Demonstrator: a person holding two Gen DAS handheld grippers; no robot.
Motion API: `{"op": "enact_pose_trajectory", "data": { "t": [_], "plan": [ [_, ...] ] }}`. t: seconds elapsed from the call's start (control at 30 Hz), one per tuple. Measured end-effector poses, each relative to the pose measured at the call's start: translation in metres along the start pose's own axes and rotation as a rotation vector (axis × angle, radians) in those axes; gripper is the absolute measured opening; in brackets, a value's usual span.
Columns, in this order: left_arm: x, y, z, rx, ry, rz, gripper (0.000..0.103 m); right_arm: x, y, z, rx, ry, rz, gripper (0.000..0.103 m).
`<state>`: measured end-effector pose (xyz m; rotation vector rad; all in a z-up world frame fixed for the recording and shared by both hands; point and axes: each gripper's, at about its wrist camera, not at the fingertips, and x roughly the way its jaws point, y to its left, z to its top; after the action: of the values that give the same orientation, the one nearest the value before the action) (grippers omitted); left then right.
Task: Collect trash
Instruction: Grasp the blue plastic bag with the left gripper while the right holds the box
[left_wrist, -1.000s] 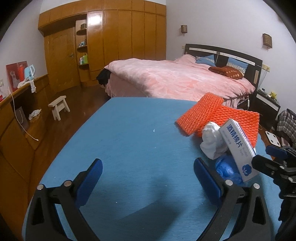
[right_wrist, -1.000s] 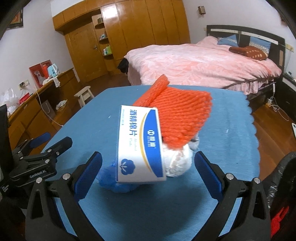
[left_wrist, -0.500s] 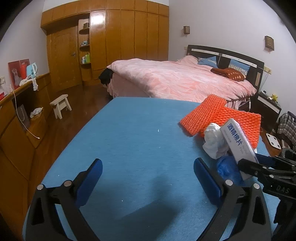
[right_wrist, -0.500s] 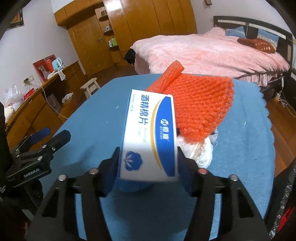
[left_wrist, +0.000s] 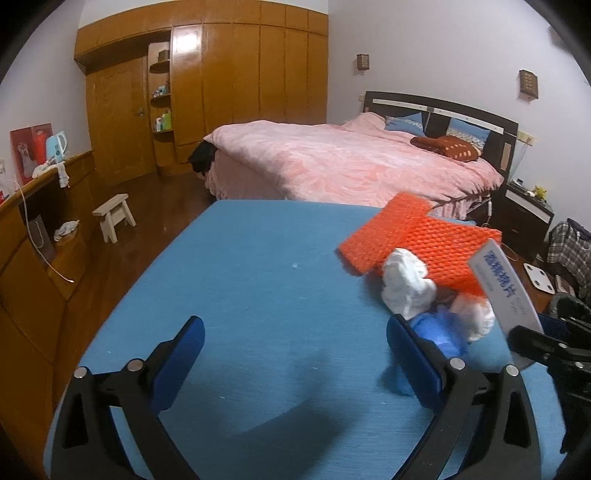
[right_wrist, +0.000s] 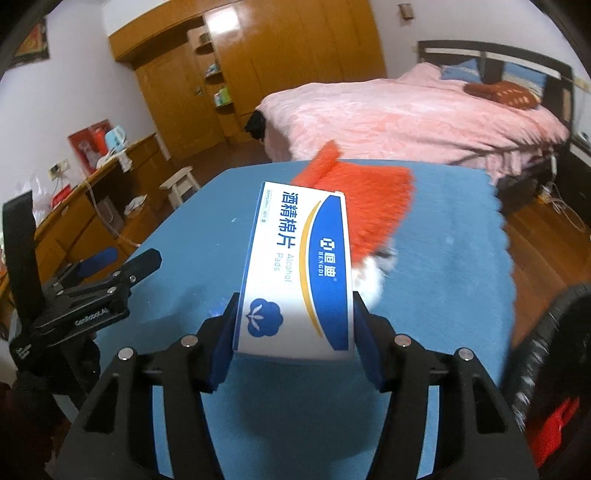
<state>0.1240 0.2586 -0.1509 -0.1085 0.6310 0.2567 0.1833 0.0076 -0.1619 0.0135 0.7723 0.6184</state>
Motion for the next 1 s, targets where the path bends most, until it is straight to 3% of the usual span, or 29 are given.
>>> {"op": "enact_pose_trajectory", "data": {
  "t": [0.33,0.57,0.87,1.0],
  "plan": [
    [0.008,-0.051,-0.001,0.038,0.025,-0.107,0.096,-0.018,-0.039,-0.008,0.075,-0.015,-0.105,0.055],
    [0.033,-0.084,-0.004,0.080,0.097,-0.164,0.084,-0.014,-0.050,-0.013,0.098,-0.006,-0.110,0.055],
    [0.062,-0.100,-0.012,0.072,0.179,-0.191,0.083,-0.015,-0.057,-0.012,0.113,-0.006,-0.113,0.055],
    [0.067,-0.105,-0.014,0.092,0.204,-0.196,0.061,-0.014,-0.055,-0.013,0.116,-0.001,-0.117,0.055]
  ]
}}
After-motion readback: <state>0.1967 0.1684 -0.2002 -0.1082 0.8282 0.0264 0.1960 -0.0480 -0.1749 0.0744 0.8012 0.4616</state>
